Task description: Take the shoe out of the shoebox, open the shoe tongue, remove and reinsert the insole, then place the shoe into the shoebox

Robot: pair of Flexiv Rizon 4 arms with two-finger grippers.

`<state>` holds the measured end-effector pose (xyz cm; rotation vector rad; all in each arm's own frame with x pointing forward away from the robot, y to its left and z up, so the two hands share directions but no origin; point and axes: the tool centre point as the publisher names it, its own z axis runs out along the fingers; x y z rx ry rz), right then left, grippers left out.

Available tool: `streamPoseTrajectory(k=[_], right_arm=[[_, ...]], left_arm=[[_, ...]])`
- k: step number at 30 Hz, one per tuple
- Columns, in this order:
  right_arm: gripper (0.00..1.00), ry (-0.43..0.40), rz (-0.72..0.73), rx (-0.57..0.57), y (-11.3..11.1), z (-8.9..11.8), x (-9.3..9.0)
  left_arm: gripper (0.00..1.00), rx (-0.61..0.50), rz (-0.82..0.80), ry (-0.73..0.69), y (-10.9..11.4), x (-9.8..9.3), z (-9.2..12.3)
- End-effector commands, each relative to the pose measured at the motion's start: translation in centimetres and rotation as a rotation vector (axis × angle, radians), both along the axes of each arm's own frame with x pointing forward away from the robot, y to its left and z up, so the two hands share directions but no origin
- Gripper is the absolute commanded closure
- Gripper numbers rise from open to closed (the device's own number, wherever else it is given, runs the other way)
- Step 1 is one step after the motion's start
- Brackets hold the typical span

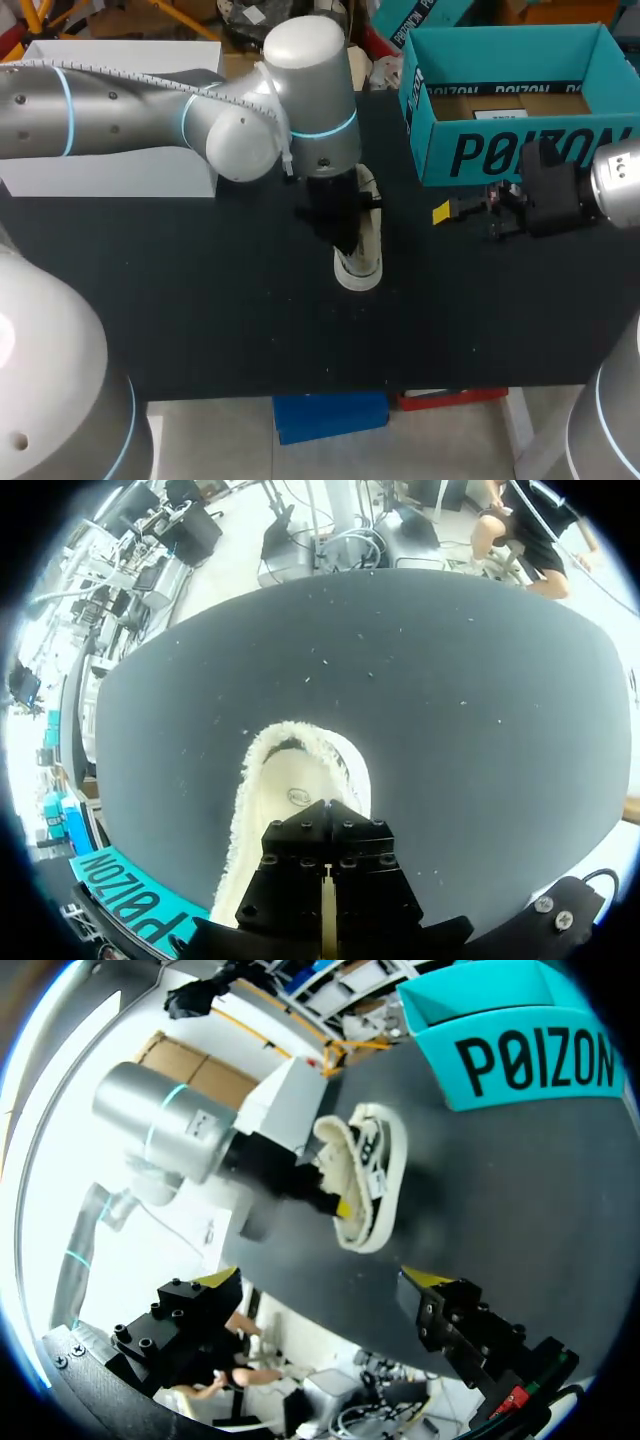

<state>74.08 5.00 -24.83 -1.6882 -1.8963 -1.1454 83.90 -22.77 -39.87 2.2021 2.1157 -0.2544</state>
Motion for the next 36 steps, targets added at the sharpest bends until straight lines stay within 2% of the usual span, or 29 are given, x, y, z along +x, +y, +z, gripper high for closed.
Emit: streamPoseTrajectory(k=[1,4,6,10,15,16,17,25,30,33,36], right_arm=[[0.00,0.001,0.000,-0.002,0.1,0.0,0.0],[0.00,0.001,0.000,-0.002,0.1,0.0,0.0],[0.00,0.001,0.000,-0.002,0.1,0.0,0.0],[0.00,0.001,0.000,-0.002,0.1,0.0,0.0],[0.00,0.001,0.000,-0.002,0.1,0.0,0.0],[0.00,0.001,0.000,-0.002,0.1,0.0,0.0],[0.00,0.001,0.000,-0.002,0.1,0.0,0.0],[0.00,0.001,0.000,-0.002,0.1,0.0,0.0],[0.00,0.001,0.000,-0.002,0.1,0.0,0.0],[0.00,0.001,0.000,-0.002,0.1,0.0,0.0],[0.00,0.001,0.000,-0.002,0.1,0.0,0.0]], left_arm=[[1.00,0.023,-0.004,0.013,-1.1,0.2,-1.8],[1.00,0.033,-0.003,0.014,-1.3,0.3,-2.9],[1.00,0.023,-0.004,0.021,-1.4,0.2,-2.9],[1.00,-0.019,-0.002,0.024,-1.3,0.3,-1.1],[1.00,-0.151,0.078,0.163,-0.7,0.2,2.5],[1.00,-0.169,0.087,0.155,-0.5,0.4,3.2],[1.00,-0.167,0.091,0.121,-0.2,0.8,3.9],[1.00,-0.395,0.285,0.200,1.2,4.3,9.4],[1.00,-0.521,0.429,0.077,1.2,7.6,12.4],[1.00,-0.551,0.514,-0.009,1.3,9.6,13.3],[1.00,-0.510,0.566,-0.094,1.4,11.1,13.0]])
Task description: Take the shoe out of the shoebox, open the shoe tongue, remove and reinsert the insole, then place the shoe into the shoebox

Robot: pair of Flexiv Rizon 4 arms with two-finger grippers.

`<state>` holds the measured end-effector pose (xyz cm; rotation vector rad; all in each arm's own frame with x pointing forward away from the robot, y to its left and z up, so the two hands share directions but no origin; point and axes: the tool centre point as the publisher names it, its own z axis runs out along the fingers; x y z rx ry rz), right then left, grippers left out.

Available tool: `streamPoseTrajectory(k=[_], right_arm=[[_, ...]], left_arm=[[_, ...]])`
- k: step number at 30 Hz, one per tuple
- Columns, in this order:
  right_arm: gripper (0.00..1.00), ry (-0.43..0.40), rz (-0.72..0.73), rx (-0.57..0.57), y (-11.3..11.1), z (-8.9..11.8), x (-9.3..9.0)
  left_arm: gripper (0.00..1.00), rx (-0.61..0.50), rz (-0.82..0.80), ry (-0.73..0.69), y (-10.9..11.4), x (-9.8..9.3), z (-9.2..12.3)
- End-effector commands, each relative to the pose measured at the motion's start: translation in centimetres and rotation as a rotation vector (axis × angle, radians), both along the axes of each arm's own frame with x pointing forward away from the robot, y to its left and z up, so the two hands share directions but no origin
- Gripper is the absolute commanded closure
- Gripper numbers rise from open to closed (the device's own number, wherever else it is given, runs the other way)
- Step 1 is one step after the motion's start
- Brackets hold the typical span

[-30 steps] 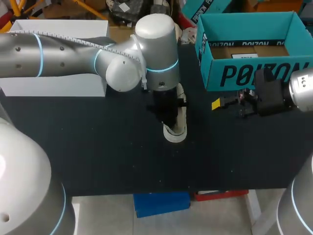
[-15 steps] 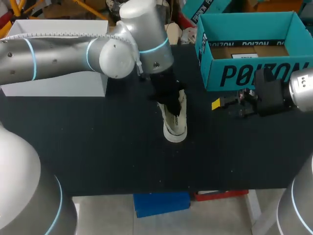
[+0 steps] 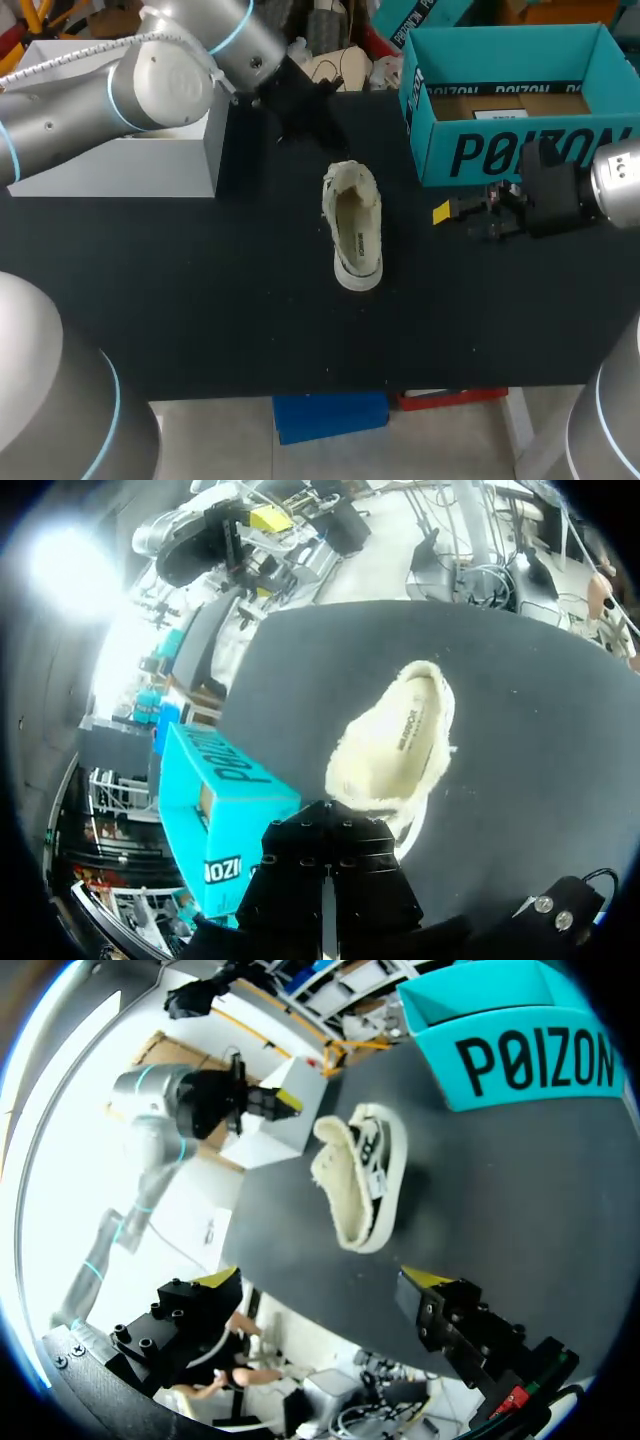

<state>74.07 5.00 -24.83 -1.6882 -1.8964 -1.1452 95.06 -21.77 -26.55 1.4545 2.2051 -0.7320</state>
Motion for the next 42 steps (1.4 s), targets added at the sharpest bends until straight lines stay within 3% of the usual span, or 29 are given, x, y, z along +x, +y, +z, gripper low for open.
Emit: streamPoseTrajectory(k=[1,7,14,24,35,42], right_arm=[[0.00,0.001,0.000,-0.002,0.1,0.0,0.0],[0.00,0.001,0.000,-0.002,0.1,0.0,0.0],[0.00,0.001,0.000,-0.002,0.1,0.0,0.0],[0.00,0.001,0.000,-0.002,0.1,0.0,0.0],[0.00,0.001,0.000,-0.002,0.1,0.0,0.0],[0.00,0.001,0.000,-0.002,0.1,0.0,0.0]], left_arm=[[1.00,0.018,0.182,-0.131,0.4,0.4,-0.5],[1.00,0.139,0.174,-0.175,-0.3,2.1,-3.1],[1.00,0.288,0.099,-0.085,-0.4,1.0,-5.1],[1.00,0.311,0.047,-0.064,-1.1,-0.1,-7.6],[1.00,0.325,-0.002,-0.007,-1.5,-3.2,-10.0],[1.00,0.363,-0.016,0.006,-0.6,-3.9,-10.1]])
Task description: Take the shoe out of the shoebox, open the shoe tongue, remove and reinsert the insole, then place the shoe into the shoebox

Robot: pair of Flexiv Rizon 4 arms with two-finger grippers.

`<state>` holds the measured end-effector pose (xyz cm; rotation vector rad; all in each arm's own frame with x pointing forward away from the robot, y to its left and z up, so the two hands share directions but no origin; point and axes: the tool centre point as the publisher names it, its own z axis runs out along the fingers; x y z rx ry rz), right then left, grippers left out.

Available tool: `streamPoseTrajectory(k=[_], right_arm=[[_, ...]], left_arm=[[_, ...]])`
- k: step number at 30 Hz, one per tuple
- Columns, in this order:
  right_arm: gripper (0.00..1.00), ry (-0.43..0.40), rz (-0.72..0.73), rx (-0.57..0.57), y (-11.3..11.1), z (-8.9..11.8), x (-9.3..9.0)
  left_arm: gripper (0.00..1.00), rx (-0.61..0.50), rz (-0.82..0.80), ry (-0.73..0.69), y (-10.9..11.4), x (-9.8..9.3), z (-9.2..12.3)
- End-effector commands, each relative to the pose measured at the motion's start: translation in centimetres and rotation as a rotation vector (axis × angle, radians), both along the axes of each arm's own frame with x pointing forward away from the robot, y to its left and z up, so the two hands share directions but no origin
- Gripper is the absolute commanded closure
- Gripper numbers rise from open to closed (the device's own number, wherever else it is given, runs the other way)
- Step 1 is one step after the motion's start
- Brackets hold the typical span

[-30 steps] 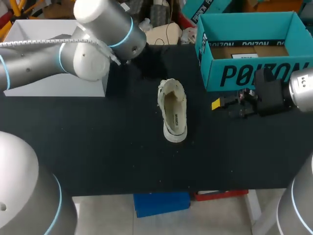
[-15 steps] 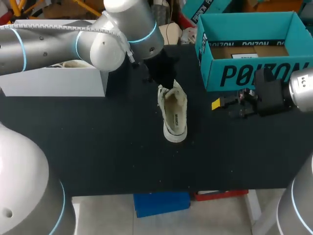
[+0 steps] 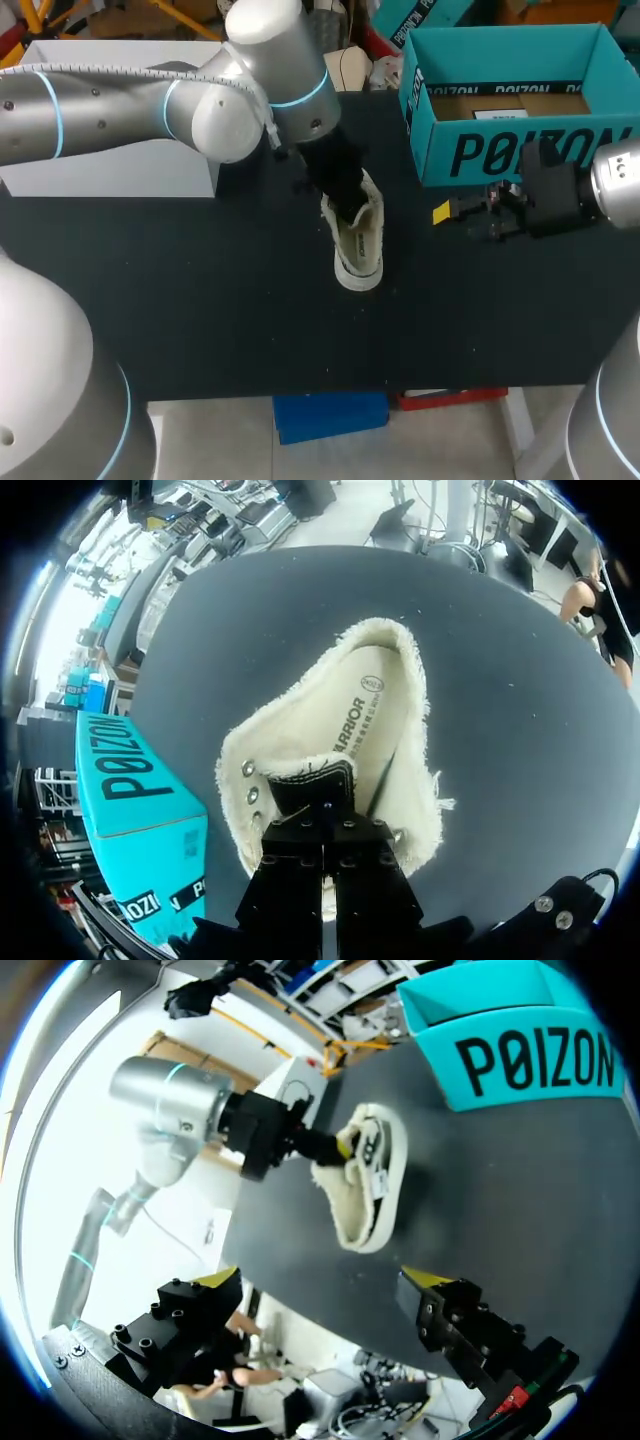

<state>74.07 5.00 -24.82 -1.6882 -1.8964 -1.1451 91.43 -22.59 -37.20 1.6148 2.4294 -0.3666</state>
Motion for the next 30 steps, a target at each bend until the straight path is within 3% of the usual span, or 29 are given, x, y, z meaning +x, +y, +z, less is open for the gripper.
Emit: streamPoseTrajectory(k=[1,6,12,20,30], right_arm=[[0.00,0.001,0.000,-0.002,0.1,0.0,0.0],[0.00,0.001,0.000,-0.002,0.1,0.0,0.0],[0.00,0.001,0.000,-0.002,0.1,0.0,0.0],[0.00,0.001,0.000,-0.002,0.1,0.0,0.0],[0.00,0.001,0.000,-0.002,0.1,0.0,0.0]], left_arm=[[1.00,0.021,-0.026,0.004,0.4,-0.4,1.0],[1.00,-0.003,-0.149,0.125,0.8,-2.1,3.4],[1.00,-0.029,-0.191,0.055,-0.3,-1.8,4.6],[1.00,-0.007,-0.216,-0.027,-1.8,-1.4,3.2],[1.00,0.029,-0.204,-0.012,-1.3,-1.4,1.2]])
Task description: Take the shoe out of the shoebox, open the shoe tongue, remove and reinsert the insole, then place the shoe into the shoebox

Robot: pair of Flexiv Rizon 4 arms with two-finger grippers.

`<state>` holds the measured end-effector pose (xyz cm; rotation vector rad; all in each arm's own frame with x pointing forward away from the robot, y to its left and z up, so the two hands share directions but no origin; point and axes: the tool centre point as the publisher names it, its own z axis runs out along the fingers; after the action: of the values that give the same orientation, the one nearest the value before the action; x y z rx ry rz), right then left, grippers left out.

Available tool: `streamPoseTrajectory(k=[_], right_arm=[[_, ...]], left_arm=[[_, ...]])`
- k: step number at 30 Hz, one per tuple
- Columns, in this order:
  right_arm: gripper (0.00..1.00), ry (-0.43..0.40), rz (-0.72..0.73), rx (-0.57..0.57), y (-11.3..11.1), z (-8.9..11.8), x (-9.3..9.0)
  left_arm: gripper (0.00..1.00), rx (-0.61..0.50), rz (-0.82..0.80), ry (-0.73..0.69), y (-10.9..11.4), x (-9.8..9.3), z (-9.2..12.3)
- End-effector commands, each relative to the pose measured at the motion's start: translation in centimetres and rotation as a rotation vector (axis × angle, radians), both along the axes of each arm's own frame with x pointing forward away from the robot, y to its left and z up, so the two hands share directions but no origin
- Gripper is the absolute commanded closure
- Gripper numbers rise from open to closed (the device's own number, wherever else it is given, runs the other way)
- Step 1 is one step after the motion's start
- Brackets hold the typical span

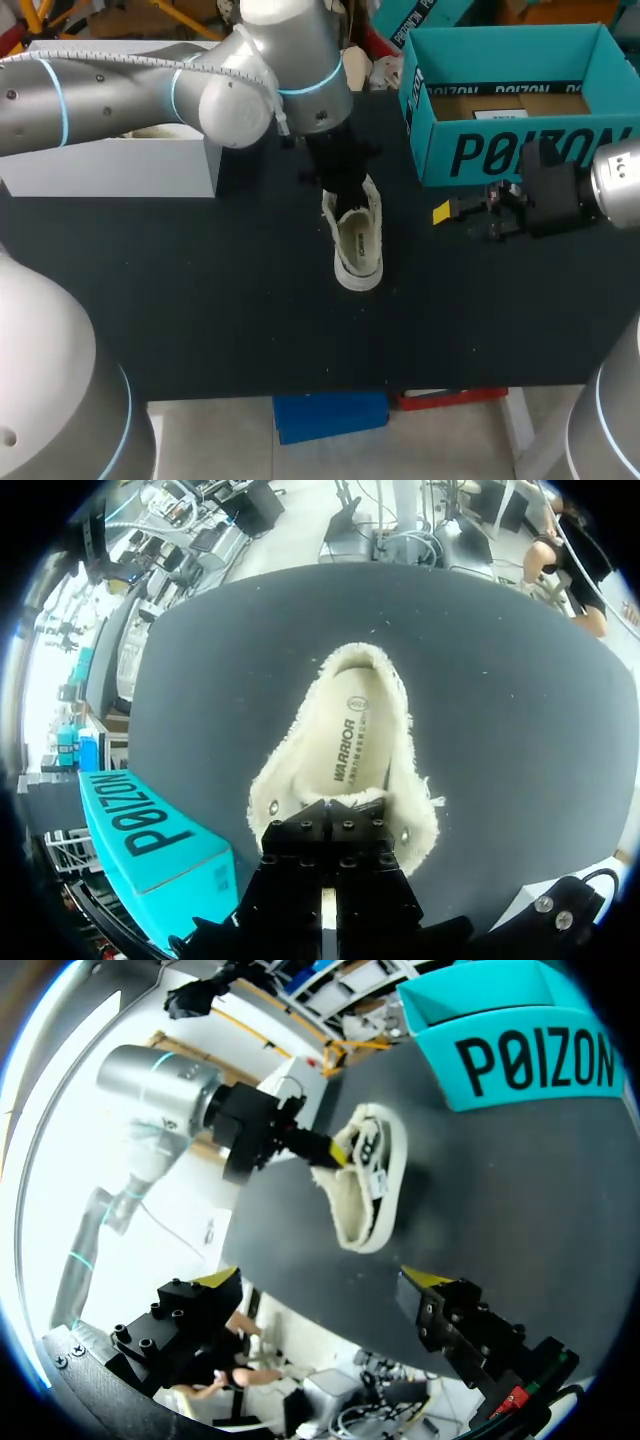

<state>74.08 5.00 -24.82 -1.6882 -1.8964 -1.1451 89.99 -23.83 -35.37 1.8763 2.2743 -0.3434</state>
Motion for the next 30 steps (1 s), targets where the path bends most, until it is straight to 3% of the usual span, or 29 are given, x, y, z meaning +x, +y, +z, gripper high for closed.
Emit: streamPoseTrajectory(k=[1,6,17,27,28,29,30], right_arm=[[0.00,0.001,0.000,-0.002,0.1,0.0,0.0],[0.00,0.001,0.000,-0.002,0.1,0.0,0.0],[0.00,0.001,0.000,-0.002,0.1,0.0,0.0],[0.00,0.001,0.000,-0.002,0.1,0.0,0.0],[0.00,0.001,0.000,-0.002,0.1,0.0,0.0],[0.00,0.001,0.000,-0.002,0.1,0.0,0.0],[0.00,0.001,0.000,-0.002,0.1,0.0,0.0]], left_arm=[[1.00,-0.006,0.002,0.019,0.0,-0.1,-0.8],[1.00,-0.022,0.003,0.042,0.4,-0.4,-0.7],[1.00,-0.079,-0.018,0.043,2.5,-0.4,4.4],[1.00,-0.100,-0.003,0.098,4.7,-1.1,5.8],[0.87,-0.105,0.005,0.119,4.9,-1.2,5.8],[0.59,-0.114,0.009,0.137,5.0,-1.5,5.8],[0.00,-0.111,0.012,0.160,5.2,-1.8,5.9]])
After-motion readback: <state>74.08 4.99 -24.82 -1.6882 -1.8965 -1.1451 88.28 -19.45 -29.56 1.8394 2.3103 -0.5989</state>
